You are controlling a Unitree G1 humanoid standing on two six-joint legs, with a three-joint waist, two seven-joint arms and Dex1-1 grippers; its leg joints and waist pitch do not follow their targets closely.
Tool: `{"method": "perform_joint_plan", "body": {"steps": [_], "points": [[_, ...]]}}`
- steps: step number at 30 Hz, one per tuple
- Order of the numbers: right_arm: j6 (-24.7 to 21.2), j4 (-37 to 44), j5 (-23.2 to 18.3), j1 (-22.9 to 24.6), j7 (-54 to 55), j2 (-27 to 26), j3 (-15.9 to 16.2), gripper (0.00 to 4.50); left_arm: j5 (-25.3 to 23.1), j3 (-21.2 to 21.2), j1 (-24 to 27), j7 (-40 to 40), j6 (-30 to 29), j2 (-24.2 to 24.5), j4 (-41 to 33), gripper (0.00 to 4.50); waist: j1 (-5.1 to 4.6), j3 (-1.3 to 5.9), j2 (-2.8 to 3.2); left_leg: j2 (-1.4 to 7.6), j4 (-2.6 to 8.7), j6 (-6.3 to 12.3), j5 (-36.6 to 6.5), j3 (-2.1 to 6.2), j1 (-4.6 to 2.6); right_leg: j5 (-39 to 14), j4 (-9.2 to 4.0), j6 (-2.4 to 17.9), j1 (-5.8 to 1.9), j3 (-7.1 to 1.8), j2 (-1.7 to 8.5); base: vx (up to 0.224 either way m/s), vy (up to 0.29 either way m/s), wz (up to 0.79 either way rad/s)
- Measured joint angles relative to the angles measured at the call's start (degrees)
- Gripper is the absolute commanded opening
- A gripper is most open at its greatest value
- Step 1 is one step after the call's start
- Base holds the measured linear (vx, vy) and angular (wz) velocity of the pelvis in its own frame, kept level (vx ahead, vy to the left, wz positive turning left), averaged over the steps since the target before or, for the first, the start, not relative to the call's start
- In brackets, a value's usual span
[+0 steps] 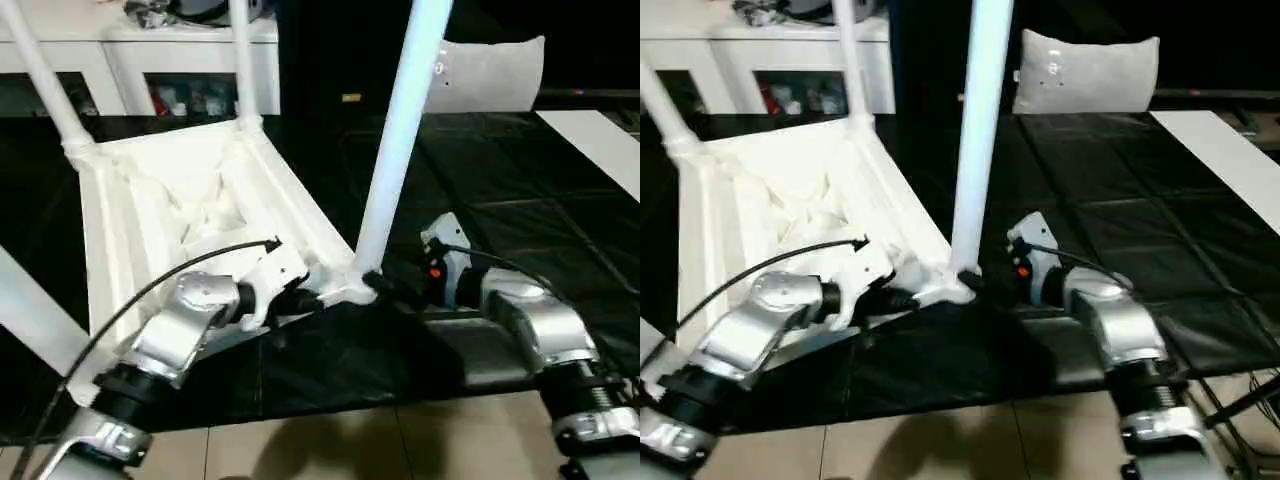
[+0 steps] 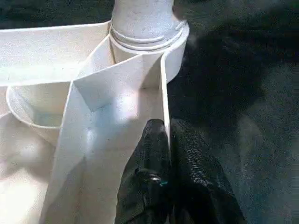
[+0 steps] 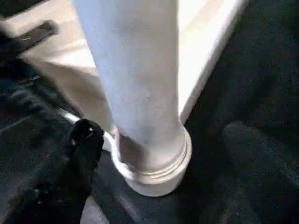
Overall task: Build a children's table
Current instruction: Rotate leg to tighten
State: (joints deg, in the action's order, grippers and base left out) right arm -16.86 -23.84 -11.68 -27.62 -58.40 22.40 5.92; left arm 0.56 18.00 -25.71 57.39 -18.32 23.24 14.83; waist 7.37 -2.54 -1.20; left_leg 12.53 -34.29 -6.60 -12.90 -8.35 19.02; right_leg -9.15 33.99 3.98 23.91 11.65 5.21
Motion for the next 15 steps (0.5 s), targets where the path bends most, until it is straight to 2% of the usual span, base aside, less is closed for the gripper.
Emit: {"method": "perform_joint_plan", "body": {"steps": [1, 2, 4, 6, 7, 10, 13, 15], "points": [[1.2, 0.3, -0.3, 0.0, -3.3, 1.0, 0.9, 4.39, 0.4, 0.3, 0.2, 1.9, 1.2, 1.2, 0.0, 0.0, 0.25, 0.02, -0.04, 0.01, 0.0, 0.0, 0.0, 0.0, 0.0, 0.0, -0.01, 0.0, -0.01, 0.01, 0.0, 0.0, 0.0, 0.0], [2.0, 0.3, -0.5, 0.0, -5.3, 1.5, 1.3, 4.1, 0.8, 0.7, 0.4, 3.2, 1.9, 1.9, -0.1, 0.0, 0.55, 0.03, -0.05, 0.01, 0.0, 0.01, 0.0, 0.0, -0.01, 0.0, 0.0, 0.0, -0.01, 0.01, 0.0, 0.0, 0.0, 0.0], [3.5, 0.3, -0.9, 0.1, -10.0, 2.4, 2.7, 4.02, 1.1, 1.6, 0.8, 6.9, 3.7, 4.2, -0.8, 0.0, 1.09, 0.04, -0.15, 0.02, 0.0, 0.01, 0.0, 0.01, -0.01, 0.0, 0.0, 0.0, -0.02, 0.01, 0.0, 0.0, 0.0, 0.0], [3.9, 0.3, -1.3, 0.1, -12.9, 2.7, 3.7, 3.97, 1.1, 2.5, 1.0, 9.5, 4.7, 5.7, -1.7, 0.0, 1.49, 0.06, -0.19, 0.01, -0.03, 0.01, 0.0, 0.01, -0.02, 0.0, 0.0, 0.0, -0.07, 0.01, 0.03, 0.0, 0.0, 0.0], [3.9, 0.3, -1.5, 0.1, -14.3, 2.7, 4.1, 3.67, 1.2, 3.0, 1.0, 11.0, 5.2, 6.4, -2.1, 0.0, 1.73, 0.06, -0.19, 0.0, -0.07, 0.01, 0.0, 0.01, -0.03, 0.0, 0.0, 0.0, -0.11, 0.01, 0.06, 0.0, 0.0, 0.0], [4.0, 0.3, -1.9, 0.1, -17.0, 3.1, 5.1, 3.53, 1.3, 4.3, 1.1, 13.5, 6.8, 7.4, -2.6, 0.0, 2.32, 0.06, -0.2, -0.02, -0.14, 0.01, 0.0, 0.02, -0.08, 0.0, -0.01, 0.0, -0.23, -0.01, 0.07, 0.0, 0.0, 0.0], [4.2, 0.2, -1.9, 0.1, -19.2, 3.3, 6.0, 3.14, 1.0, 4.9, 1.1, 14.9, 8.1, 8.0, -2.6, 0.0, 2.35, 0.07, -0.2, -0.01, -0.15, -0.01, 0.0, 0.03, -0.14, 0.0, 0.0, 0.0, -0.28, 0.0, 0.07, 0.0, 0.0, 0.0], [4.5, 0.4, -1.9, 0.2, -20.8, 3.8, 6.5, 3.09, 0.9, 5.2, 1.0, 15.1, 8.7, 8.1, -2.6, 0.0, 2.37, 0.07, -0.2, -0.01, -0.15, -0.02, 0.0, 0.04, -0.18, 0.0, 0.0, 0.0, -0.34, 0.01, 0.07, 0.0, 0.0, 0.0]]}}
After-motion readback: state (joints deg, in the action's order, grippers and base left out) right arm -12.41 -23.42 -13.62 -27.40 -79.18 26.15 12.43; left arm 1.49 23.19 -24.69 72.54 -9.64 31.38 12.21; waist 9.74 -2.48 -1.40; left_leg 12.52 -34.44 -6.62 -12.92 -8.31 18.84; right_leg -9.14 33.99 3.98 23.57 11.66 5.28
